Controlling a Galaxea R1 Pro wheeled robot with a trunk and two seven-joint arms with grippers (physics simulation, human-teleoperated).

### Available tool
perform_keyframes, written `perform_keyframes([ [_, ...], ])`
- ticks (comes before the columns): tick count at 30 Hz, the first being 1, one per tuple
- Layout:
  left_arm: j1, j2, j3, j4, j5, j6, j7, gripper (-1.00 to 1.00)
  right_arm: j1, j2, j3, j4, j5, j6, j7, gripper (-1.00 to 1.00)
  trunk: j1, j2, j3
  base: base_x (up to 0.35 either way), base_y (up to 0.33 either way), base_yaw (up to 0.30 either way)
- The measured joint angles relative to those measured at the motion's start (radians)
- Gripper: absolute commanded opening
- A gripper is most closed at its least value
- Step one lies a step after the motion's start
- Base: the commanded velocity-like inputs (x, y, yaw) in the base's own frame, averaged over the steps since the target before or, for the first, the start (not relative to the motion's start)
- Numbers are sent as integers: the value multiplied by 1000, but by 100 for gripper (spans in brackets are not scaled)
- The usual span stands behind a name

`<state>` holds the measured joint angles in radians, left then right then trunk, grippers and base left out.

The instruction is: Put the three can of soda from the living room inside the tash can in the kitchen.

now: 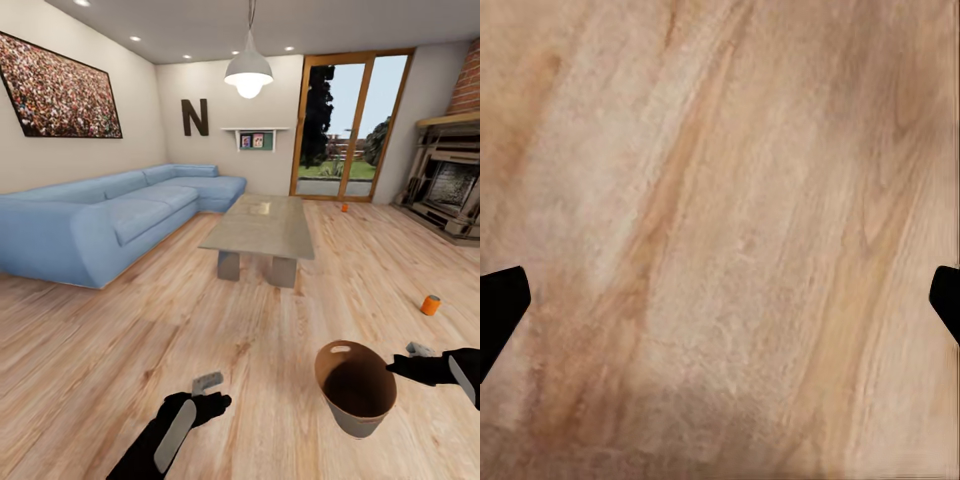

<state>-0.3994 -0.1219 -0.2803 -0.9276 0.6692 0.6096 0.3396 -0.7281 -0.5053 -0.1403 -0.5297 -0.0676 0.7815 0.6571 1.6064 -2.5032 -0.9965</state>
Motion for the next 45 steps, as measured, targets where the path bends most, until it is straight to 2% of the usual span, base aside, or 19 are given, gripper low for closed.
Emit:
perform_keyframes([
  [2, -30, -9, -38, 78, 2, -64, -3, 100, -7, -14, -15, -9, -32, 35, -4, -100, 0, 0, 0, 176, -273, -287],
  [6, -41, -14, -56, 116, 3, -112, -2, 100, -9, -23, -19, -16, -3, 31, -8, -100, 0, 0, 0, 181, -282, -288],
  [8, -42, -14, -58, 121, 3, -118, -2, 100, -8, -21, -19, -17, -7, 31, -7, -100, 0, 0, 0, 181, -291, -288],
  [11, -41, -14, -59, 123, 1, -120, 1, 100, -7, -17, -18, -25, -24, 36, -5, -100, 0, 0, 0, 180, -292, -288],
  [14, -41, -13, -59, 125, 0, -121, 4, 100, -6, -15, -15, -42, -7, 31, -6, -100, 0, 0, 0, 180, -293, -288],
  [18, -41, -13, -59, 128, -1, -122, 5, 100, -3, -14, -15, -61, -20, 36, -4, -100, 0, 0, -1, 180, -293, -288],
  [28, -41, -12, -60, 130, -3, -122, 7, 100, 0, -13, -16, -69, -12, 30, -4, -100, 0, 0, -4, 180, -293, -277],
  [30, -41, -12, -60, 131, -3, -122, 7, 100, 1, -13, -14, -74, -2, 24, -4, -100, 0, 0, -5, 180, -293, -125],
  [35, -41, -12, -60, 131, -5, -122, 8, 100, 4, -12, -16, -86, -17, 4, 0, -100, 0, 0, -5, 180, -293, -32],
  [42, -41, -12, -59, 132, -5, -121, 10, 100, 5, -10, -12, -89, -13, -4, -7, -100, 0, 0, -5, 180, -293, -52],
  [44, -41, -11, -59, 147, -5, -121, 10, 100, 5, -10, -13, -90, -6, -6, -9, -100, 0, 0, -5, 180, -293, -166],
  [45, -41, -10, -54, 159, -3, -120, 10, 100, 5, -11, -17, -91, -16, -2, -8, -100, 0, 0, -5, 181, -293, -284],
])
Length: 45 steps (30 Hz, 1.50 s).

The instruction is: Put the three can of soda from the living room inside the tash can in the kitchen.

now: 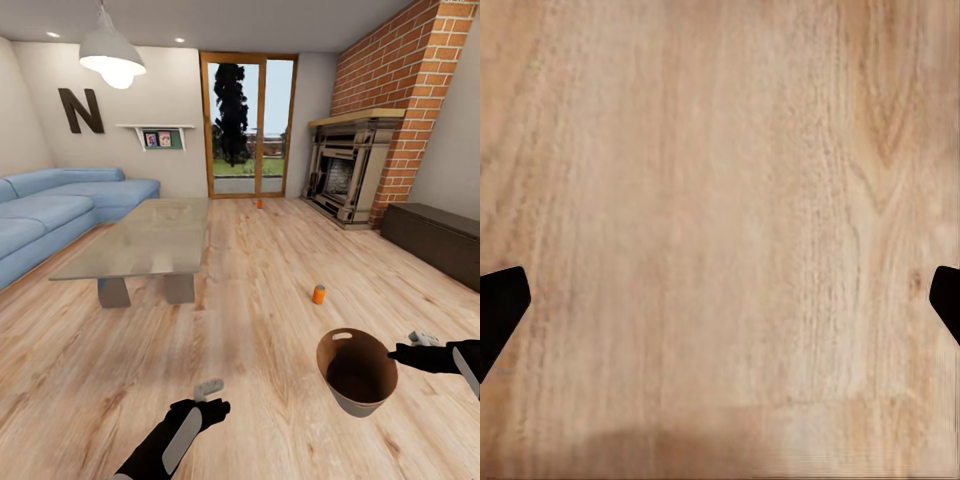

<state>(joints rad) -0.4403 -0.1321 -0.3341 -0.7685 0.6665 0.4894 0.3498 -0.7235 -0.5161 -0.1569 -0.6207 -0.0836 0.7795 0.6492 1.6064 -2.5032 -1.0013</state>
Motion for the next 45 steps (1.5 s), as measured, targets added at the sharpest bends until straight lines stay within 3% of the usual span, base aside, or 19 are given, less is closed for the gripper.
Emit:
perform_keyframes([
  [10, 0, 0, 1, 10, 2, 0, 0, 100, 0, -9, -4, 3, -7, 11, 11, -100, 0, 0, 0, 181, -293, -292],
  [12, 0, 0, 1, 10, 3, 0, 0, 100, 1, -9, -2, 9, 14, 4, 48, -100, 0, 0, 0, 181, -293, -295],
  [16, -1, 0, 1, 11, 5, -1, 0, 100, 41, 6, -4, 3, -26, 3, 115, -100, 0, 0, 0, 181, -293, -295],
  [17, 0, 0, 1, 11, 5, -1, 0, 100, 54, 8, 3, 3, -21, 20, 121, -100, 0, 0, 0, 181, -293, -295],
  [19, 0, 0, 2, 10, 4, -1, 0, 100, 83, 16, 2, -22, 41, -18, 120, -100, 0, 0, 0, 181, -293, -295],
  [21, 0, 1, 5, 10, 3, -1, 0, 100, 123, 34, 0, -85, 58, -15, 125, -100, 0, 0, 0, 181, -293, -295],
  [24, 0, 4, 9, 11, 2, -3, 1, 100, 160, 47, -3, -150, -28, 9, 133, -100, 0, 0, 0, 181, -293, -295],
  [25, 0, 5, 10, 11, 2, -3, 1, 100, 163, 48, -2, -155, -30, 16, 134, -100, 0, 0, 0, 192, -286, -291],
  [26, 1, 5, 13, 11, 2, -3, 1, 100, 168, 49, -1, -161, -9, 7, 130, -100, 0, 0, 0, 219, -264, -233],
  [27, 1, 6, 40, 11, 1, -3, 1, 100, 172, 50, 0, -167, 21, -10, 122, -100, 0, 0, 0, 224, -260, -195],
  [29, 2, 6, 60, 12, 1, -3, 2, 100, 173, 50, 0, -169, 39, -15, 120, -100, 0, 0, 0, 236, -251, -94],
  [32, 1, 6, 80, 16, 3, -17, -1, 100, 169, 63, 1, -168, -12, 3, 77, -100, 0, 0, 0, 254, -240, -32],
  [35, 1, 7, 84, 19, 4, -45, -4, 100, 165, 121, -3, -172, 24, -8, -28, -100, 0, 0, 0, 263, -232, -11],
  [37, 2, 8, 85, 19, 4, -55, -2, 100, 165, 150, -3, -176, 5, 0, -60, -100, 0, 0, 0, 266, -225, -4],
  [39, 1, 10, 85, 20, 4, -58, -1, 100, 164, 160, -3, -181, -25, 11, -69, -100, 0, 0, 0, 267, -223, -2],
  [42, 2, 12, 85, 20, 2, -59, 1, 100, 165, 167, -1, -216, 14, 2, -82, -100, 0, 0, 0, 267, -224, -1],
  [45, 3, 12, 83, 20, 1, -60, 1, 100, 168, 169, -3, -264, -10, 10, -82, -100, 0, 0, 0, 267, -227, 0],
])
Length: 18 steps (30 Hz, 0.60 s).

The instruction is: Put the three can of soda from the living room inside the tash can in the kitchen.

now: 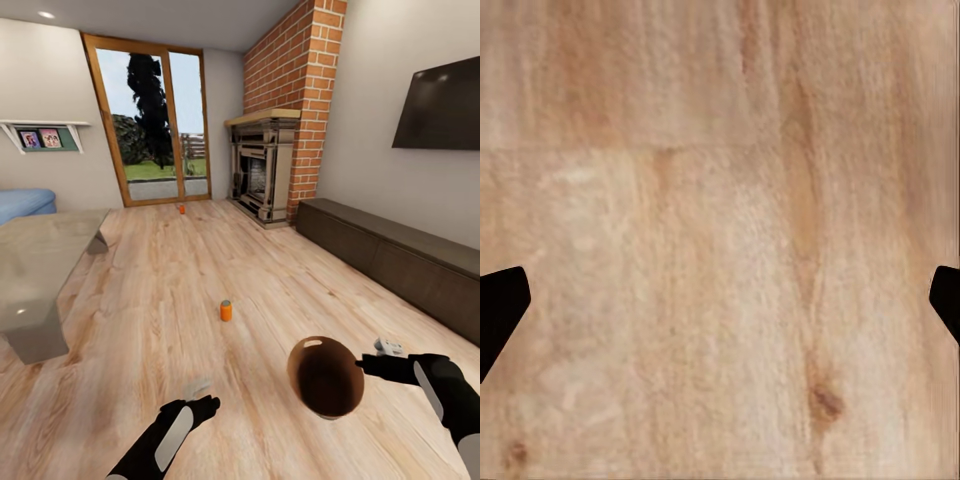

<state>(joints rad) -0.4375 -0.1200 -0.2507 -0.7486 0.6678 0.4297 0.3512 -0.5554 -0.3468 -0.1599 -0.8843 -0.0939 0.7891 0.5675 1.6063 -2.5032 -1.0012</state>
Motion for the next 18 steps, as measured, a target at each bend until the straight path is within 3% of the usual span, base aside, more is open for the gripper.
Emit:
perform_keyframes([
  [2, 1, 2, 0, 0, -1, 2, -2, 100, 3, 1, 0, -34, -7, 4, -1, -100, 0, 0, 0, 270, -214, 0],
  [6, 1, 3, 3, 21, -1, 4, 0, 100, 5, 1, 1, -42, 16, 0, -2, -100, 0, 0, 0, 274, -205, 0],
  [10, 1, 10, 5, 47, -2, 3, 15, 100, 2, 2, 2, -47, 3, 51, -1, -100, 0, 0, 0, 276, -202, 0],
  [13, 1, 24, 15, 54, -2, -2, 47, 100, -4, 3, 2, -110, 25, 131, -4, -100, 0, 0, 0, 276, -201, 0],
  [18, 2, 30, 41, 55, -7, -22, 121, 100, -4, 8, 6, -176, -4, 172, -2, -100, 0, 0, 0, 275, -216, 0],
])
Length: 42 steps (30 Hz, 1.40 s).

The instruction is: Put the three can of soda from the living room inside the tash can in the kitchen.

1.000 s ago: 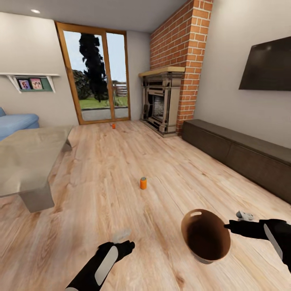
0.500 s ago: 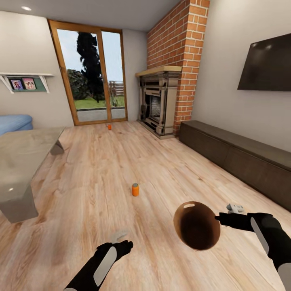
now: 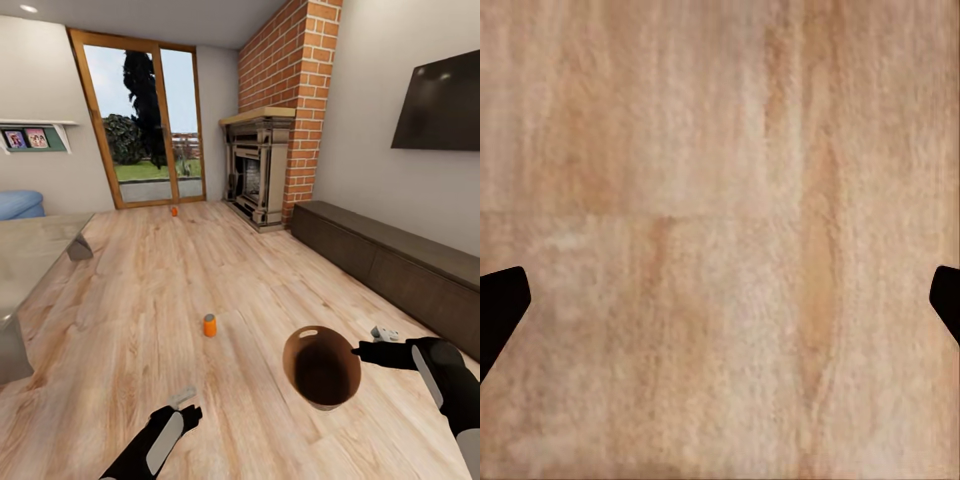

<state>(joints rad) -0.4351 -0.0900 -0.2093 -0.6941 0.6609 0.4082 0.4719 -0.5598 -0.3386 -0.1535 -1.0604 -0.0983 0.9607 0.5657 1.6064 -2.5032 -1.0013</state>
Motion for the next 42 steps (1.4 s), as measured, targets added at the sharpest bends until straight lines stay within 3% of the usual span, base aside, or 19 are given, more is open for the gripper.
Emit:
perform_keyframes([
  [2, 7, 0, 0, -7, -1, -37, 76, 100, 2, 26, 3, -7, 38, -8, -6, -100, 0, 0, 0, 263, -237, 0],
  [6, 12, -2, -4, -13, 1, -70, 164, 100, 7, 61, 5, -25, 12, -1, -4, -100, 0, 0, 0, 255, -245, 0],
  [8, 13, -2, -6, -13, 3, -71, 177, 100, 8, 66, 5, -28, 5, 1, -4, -100, 0, 0, 0, 253, -248, 0],
  [12, 13, -1, -7, -5, 3, -62, 156, 100, 8, 67, 4, -36, 51, -11, -8, -100, 0, 0, 0, 270, -218, 0],
  [17, 13, 4, -5, 2, -3, 6, 66, 100, 11, 69, 4, -86, 12, 7, -3, -100, 0, 0, 0, 309, -130, 0],
  [22, 13, 6, -3, 2, -4, 8, 65, 100, 12, 69, 4, -90, 46, -6, -8, -100, 0, 0, 0, 336, -29, 0],
  [26, 13, 7, -3, 2, -5, 8, 65, 100, 13, 69, 5, -91, 25, 0, -5, -100, 0, 0, 0, 346, 66, 64],
  [30, 13, 7, -3, 2, -4, 8, 64, 100, 13, 69, 5, -91, 38, -4, -7, -100, 0, 0, 0, 347, 94, 203],
  [42, 13, 7, -4, 2, -4, 8, 64, 100, 13, 69, 5, -91, 18, 2, -4, -100, 0, 0, 0, 348, 81, 207],
])
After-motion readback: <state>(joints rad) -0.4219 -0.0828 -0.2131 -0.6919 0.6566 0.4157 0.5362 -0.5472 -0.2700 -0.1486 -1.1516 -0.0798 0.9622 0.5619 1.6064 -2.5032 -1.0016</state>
